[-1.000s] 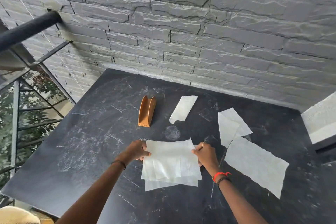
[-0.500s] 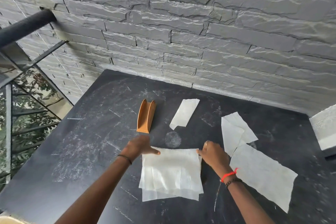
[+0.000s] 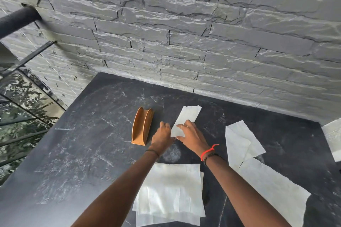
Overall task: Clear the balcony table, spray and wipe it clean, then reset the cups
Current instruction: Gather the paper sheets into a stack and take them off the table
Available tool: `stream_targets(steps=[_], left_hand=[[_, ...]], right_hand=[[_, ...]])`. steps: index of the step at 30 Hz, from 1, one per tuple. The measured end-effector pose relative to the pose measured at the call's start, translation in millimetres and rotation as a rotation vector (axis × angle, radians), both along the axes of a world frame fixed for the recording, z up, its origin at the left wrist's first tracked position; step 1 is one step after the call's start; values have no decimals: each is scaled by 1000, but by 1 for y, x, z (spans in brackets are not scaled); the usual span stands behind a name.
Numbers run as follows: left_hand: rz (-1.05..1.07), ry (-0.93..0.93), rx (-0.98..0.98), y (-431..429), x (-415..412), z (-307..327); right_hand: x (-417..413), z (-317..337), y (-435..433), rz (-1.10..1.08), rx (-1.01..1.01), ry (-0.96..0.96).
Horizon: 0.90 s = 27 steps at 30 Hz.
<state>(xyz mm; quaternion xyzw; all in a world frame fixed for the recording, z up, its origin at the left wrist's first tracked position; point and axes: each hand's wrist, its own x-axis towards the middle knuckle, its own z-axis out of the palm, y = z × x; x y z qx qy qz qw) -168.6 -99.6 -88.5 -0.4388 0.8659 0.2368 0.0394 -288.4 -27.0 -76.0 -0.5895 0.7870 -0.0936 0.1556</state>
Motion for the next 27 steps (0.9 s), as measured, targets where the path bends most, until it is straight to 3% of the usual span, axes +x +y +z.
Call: stream_targets(steps=[7,17,20,27], left_hand=[[73,170,38,-9,-3,5],[42,316,69,-14,-5,46],[93,349,97,-12,2,64],[213,727,200,13,20,98]], right_hand=[[-5,-10,-2,5,-70,10],[-18,19,6,-286,-316,62],[-24,35,19,-358,-344,-82],[-22,71,40,-461,-457,-572]])
